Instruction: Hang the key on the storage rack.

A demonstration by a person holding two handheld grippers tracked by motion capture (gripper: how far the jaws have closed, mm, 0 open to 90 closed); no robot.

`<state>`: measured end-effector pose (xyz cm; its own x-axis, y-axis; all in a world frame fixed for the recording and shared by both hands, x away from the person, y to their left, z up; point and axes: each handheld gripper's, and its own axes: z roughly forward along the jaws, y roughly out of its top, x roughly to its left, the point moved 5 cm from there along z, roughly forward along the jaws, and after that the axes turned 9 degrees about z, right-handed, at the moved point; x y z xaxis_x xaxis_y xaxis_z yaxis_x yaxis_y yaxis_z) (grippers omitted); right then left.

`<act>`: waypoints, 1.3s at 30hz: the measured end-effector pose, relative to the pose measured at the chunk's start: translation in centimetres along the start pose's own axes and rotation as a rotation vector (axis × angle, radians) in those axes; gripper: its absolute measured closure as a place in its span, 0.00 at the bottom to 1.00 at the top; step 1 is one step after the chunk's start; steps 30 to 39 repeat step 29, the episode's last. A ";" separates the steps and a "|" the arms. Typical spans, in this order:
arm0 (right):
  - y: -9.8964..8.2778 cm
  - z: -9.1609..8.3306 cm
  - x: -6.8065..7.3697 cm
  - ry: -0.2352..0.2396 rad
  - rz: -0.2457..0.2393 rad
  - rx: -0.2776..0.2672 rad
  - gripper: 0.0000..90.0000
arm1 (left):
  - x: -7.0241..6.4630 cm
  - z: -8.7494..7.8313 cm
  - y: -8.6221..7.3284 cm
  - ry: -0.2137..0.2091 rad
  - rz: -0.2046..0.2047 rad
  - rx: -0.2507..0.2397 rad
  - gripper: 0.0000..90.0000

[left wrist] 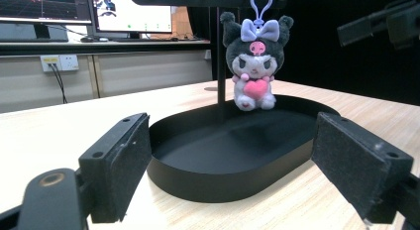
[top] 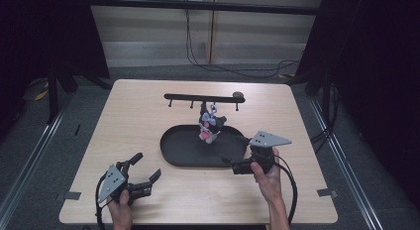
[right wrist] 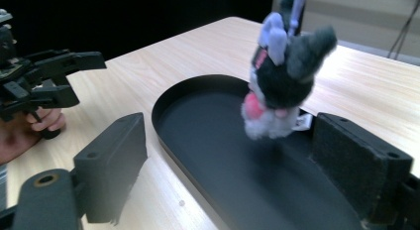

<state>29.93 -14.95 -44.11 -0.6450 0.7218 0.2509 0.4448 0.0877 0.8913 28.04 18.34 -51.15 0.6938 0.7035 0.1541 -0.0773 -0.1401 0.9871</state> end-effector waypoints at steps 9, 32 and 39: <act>-4.1 -0.7 -1.0 -0.149 -0.003 -0.139 0.20 | 0.0 0.0 0.0 -0.001 0.001 0.000 0.17; -7.6 0.3 -1.6 -0.312 0.005 -0.358 0.16 | 0.0 0.0 0.0 -0.006 0.000 0.000 0.17; -7.6 0.3 -1.6 -0.312 0.005 -0.358 0.16 | 0.0 0.0 0.0 -0.006 0.000 0.000 0.17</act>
